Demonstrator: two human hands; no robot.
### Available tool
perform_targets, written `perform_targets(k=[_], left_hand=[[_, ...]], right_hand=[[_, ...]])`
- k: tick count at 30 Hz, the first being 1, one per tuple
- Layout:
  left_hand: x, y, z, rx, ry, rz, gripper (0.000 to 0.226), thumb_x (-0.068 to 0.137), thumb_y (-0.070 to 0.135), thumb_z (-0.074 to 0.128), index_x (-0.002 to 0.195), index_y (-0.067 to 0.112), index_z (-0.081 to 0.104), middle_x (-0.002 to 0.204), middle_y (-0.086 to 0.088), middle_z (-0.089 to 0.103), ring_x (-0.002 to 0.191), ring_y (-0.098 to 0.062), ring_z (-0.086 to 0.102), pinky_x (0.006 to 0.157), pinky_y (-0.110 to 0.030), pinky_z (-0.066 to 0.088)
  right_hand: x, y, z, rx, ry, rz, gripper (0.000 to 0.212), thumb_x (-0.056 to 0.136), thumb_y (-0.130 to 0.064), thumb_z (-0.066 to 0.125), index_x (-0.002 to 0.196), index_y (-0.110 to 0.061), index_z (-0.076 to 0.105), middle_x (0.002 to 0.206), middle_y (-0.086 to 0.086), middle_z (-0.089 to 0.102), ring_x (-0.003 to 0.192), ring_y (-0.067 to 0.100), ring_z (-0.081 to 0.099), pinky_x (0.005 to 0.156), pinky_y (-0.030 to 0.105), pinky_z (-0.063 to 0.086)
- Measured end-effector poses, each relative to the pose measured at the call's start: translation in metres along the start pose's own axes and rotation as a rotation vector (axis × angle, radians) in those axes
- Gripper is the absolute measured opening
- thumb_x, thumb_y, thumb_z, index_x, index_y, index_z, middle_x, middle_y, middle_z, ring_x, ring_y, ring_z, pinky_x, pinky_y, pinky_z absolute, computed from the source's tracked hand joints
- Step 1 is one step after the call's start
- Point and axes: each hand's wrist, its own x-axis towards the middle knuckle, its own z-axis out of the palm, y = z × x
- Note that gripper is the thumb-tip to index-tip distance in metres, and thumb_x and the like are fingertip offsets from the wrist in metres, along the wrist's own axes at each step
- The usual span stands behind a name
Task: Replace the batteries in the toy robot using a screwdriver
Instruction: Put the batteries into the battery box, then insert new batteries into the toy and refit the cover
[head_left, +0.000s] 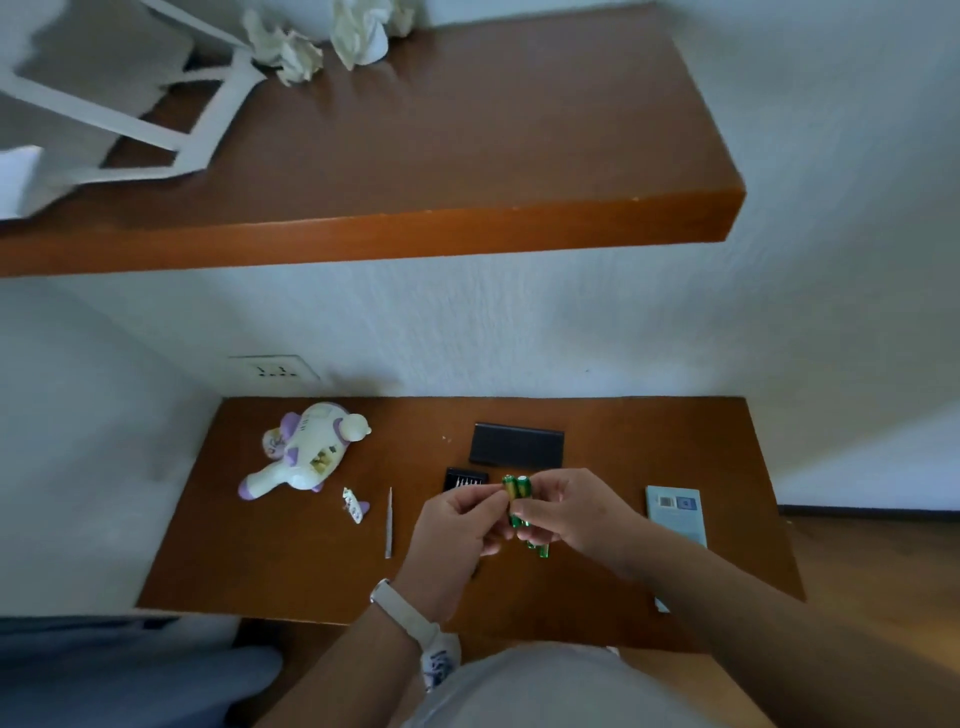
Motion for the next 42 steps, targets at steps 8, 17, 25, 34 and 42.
perform_targets(k=[8, 17, 25, 34, 42], left_hand=[[0.015, 0.007, -0.097, 0.132, 0.016, 0.108, 0.013, 0.099, 0.022, 0.061, 0.100, 0.024, 0.074, 0.082, 0.000, 0.075, 0.074, -0.009, 0.068, 0.064, -0.018, 0.054], [0.079, 0.005, -0.244, 0.534, 0.488, 0.327, 0.035, 0.088, 0.027, 0.070, 0.119, 0.019, 0.057, 0.112, 0.002, 0.054, 0.102, -0.018, 0.054, 0.068, -0.020, 0.047], [0.134, -0.008, -0.274, 0.586, 0.312, -0.034, 0.073, 0.083, 0.067, 0.061, 0.134, 0.016, 0.051, 0.119, -0.007, 0.061, 0.101, -0.026, 0.062, 0.082, -0.039, 0.055], [0.150, -0.010, -0.265, 0.502, 0.182, -0.082, 0.080, 0.059, 0.070, 0.074, 0.116, 0.026, 0.040, 0.111, -0.003, 0.058, 0.090, -0.018, 0.060, 0.068, -0.032, 0.052], [0.123, -0.005, -0.265, 0.215, 0.173, 0.029, 0.082, 0.053, 0.065, 0.072, 0.116, 0.020, 0.047, 0.107, 0.000, 0.063, 0.092, -0.017, 0.066, 0.064, -0.029, 0.055]], right_hand=[[0.050, -0.029, 0.079, 0.016, 0.088, 0.055, 0.006, 0.092, -0.028, 0.067, 0.096, -0.027, 0.071, 0.087, -0.007, 0.076, 0.080, 0.011, 0.073, 0.066, 0.018, 0.055], [0.086, -0.048, 0.145, -0.015, 0.182, 0.097, 0.003, 0.094, -0.029, 0.065, 0.092, -0.032, 0.066, 0.083, -0.011, 0.075, 0.081, 0.008, 0.073, 0.070, 0.019, 0.057], [0.083, -0.046, 0.169, 0.059, 0.279, 0.116, 0.007, 0.093, -0.027, 0.067, 0.093, -0.022, 0.073, 0.083, -0.003, 0.075, 0.084, 0.014, 0.073, 0.078, 0.028, 0.060], [0.075, -0.039, 0.174, 0.038, 0.367, 0.142, 0.017, 0.092, -0.029, 0.068, 0.078, -0.034, 0.074, 0.082, -0.002, 0.075, 0.083, 0.017, 0.073, 0.081, 0.033, 0.060], [0.071, -0.042, 0.179, 0.046, 0.372, 0.134, 0.012, 0.091, -0.027, 0.069, 0.082, -0.023, 0.074, 0.081, 0.002, 0.075, 0.078, 0.014, 0.071, 0.076, 0.026, 0.059]])
